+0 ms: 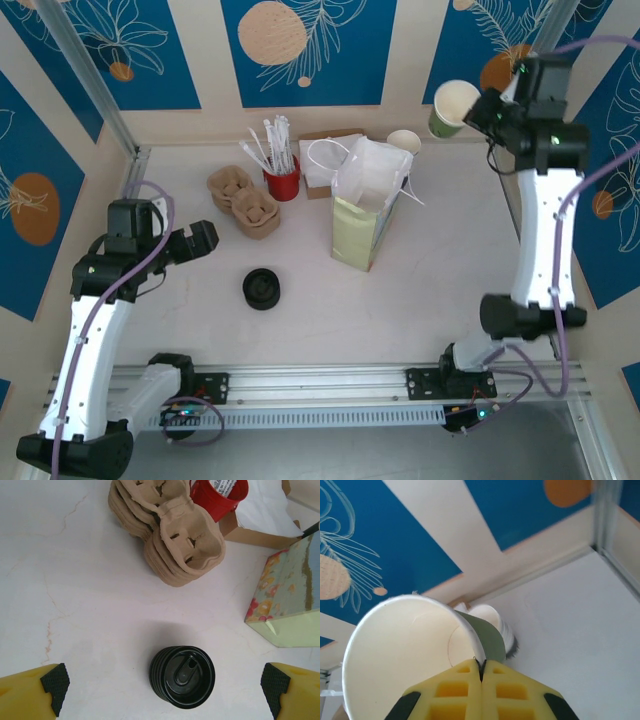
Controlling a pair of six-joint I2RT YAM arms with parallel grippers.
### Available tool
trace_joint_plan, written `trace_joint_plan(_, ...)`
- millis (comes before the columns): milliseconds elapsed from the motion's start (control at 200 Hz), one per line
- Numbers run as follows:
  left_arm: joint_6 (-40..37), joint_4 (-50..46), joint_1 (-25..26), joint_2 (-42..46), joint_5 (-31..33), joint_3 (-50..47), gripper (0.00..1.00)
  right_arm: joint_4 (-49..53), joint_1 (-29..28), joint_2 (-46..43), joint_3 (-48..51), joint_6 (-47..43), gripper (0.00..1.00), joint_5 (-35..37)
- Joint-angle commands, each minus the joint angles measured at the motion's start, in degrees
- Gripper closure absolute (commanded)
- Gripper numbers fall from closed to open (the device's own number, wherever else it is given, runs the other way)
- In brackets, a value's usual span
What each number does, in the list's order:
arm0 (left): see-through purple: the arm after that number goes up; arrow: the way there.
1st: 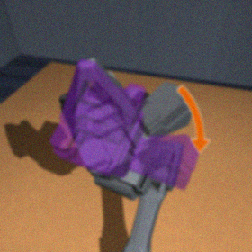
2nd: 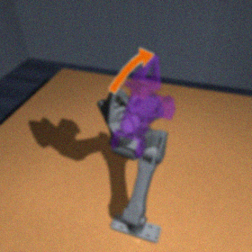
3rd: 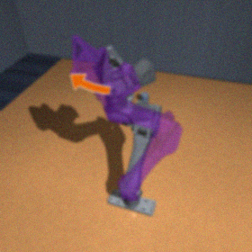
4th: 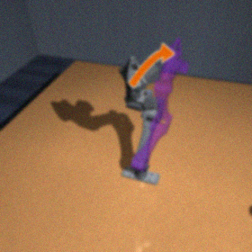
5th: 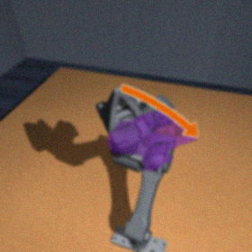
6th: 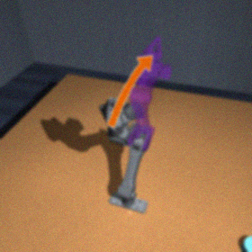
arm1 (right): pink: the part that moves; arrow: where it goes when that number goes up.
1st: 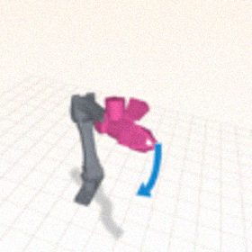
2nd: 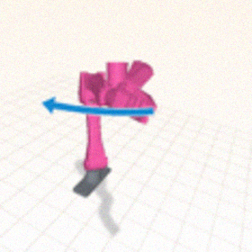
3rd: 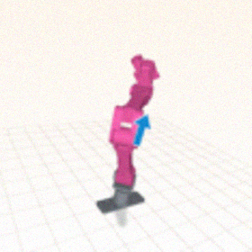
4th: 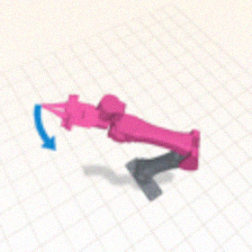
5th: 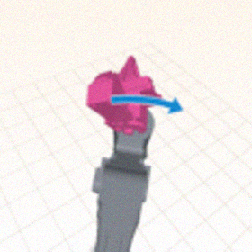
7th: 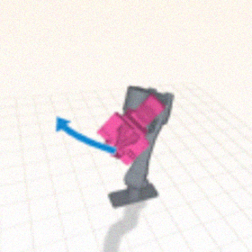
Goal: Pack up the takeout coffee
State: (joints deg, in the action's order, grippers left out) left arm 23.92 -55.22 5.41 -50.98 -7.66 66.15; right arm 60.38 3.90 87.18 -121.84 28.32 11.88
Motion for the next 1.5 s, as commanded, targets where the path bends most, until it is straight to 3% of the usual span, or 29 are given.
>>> trace_joint_plan(0, 1.6, 1.3, 0.2, 1.1, -2.8, -1.1, 0.01, -0.8, 2.9, -8.8, 15.1, 3.3, 1.0, 0.9)
trace_joint_plan(240, 2.3, 3.6, 1.6, 0.2, -3.9, -4.7, 0.02, -9.4, 6.3, -28.8, 48.0, 8.9, 1.0, -4.0)
trace_joint_plan(395, 3.0, 4.4, 3.1, -0.5, -2.6, -6.0, 0.02, -8.0, 5.2, -34.7, 58.2, 9.9, 1.0, -5.8)
trace_joint_plan(585, 4.8, 6.3, 6.4, -0.9, -0.4, -8.7, 0.02, -6.0, -0.4, -40.5, 67.6, 10.4, 1.0, -2.4)
trace_joint_plan(745, 6.8, 6.6, 10.5, -2.4, 2.7, -10.8, 0.02, -5.1, -9.2, -42.5, 70.4, 10.0, 1.0, -1.3)
trace_joint_plan(950, 9.1, 8.0, 16.5, -4.5, 5.2, -13.7, 0.03, -6.4, -25.2, -44.3, 74.3, 12.6, 1.0, 0.6)
trace_joint_plan(1175, 11.5, 11.2, 19.4, -6.4, 5.5, -18.2, 0.03, -10.7, -44.2, -44.9, 77.7, 19.6, 1.0, 9.9)
trace_joint_plan(1495, 13.0, 18.2, 20.3, -6.8, 5.8, -24.8, 0.07, -22.0, -56.0, -35.9, 79.6, 24.2, 0.98, 14.0)
